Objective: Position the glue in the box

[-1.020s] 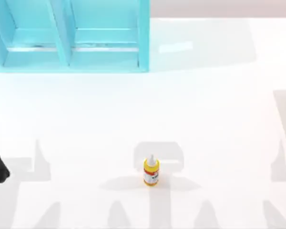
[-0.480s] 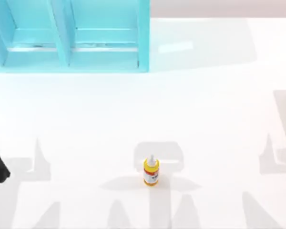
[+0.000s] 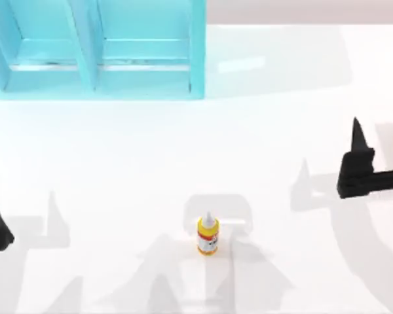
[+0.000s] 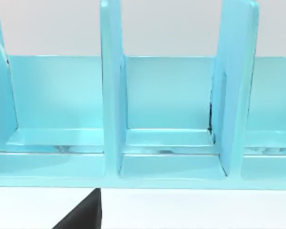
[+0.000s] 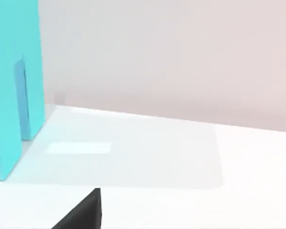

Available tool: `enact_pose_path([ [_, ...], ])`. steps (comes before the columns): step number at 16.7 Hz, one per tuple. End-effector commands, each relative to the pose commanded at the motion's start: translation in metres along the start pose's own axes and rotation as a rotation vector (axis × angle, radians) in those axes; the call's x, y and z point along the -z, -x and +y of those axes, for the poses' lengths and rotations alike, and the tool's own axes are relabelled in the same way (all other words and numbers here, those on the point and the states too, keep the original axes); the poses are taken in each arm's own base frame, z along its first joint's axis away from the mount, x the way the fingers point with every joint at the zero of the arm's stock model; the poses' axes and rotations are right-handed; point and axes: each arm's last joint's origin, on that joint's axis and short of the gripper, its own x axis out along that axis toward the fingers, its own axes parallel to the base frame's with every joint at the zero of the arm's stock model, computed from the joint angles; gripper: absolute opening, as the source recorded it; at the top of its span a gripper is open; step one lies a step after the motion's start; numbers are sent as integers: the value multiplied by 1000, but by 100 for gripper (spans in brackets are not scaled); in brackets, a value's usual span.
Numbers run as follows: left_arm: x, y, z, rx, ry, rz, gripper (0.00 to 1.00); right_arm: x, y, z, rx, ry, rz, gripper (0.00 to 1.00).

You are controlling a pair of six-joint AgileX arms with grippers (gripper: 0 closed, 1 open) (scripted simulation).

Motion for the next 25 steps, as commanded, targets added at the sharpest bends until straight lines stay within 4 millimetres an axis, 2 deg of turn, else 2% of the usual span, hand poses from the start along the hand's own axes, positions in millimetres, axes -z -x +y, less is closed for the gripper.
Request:
enact_pose_path([
  [3, 0, 0, 0, 0, 0, 0, 100, 9, -11, 59, -11, 49, 11, 100],
  [5, 0, 0, 0, 0, 0, 0, 100, 24, -10, 101, -13, 78, 11, 100],
  [9, 0, 0, 0, 0, 0, 0, 100, 74, 13, 175, 1, 102, -10, 100],
  [12, 0, 0, 0, 0, 0, 0, 100, 117, 38, 212, 26, 71, -39, 100],
  [15, 0, 0, 0, 0, 0, 0, 100, 155, 61, 232, 54, 9, -67, 100],
  [18, 0, 0, 0, 0, 0, 0, 100, 181, 75, 241, 77, -50, -86, 100],
  [20, 0, 0, 0, 0, 0, 0, 100, 189, 79, 242, 85, -69, -92, 100],
  [25, 0, 0, 0, 0, 0, 0, 100, 190, 78, 242, 89, -67, -91, 100],
])
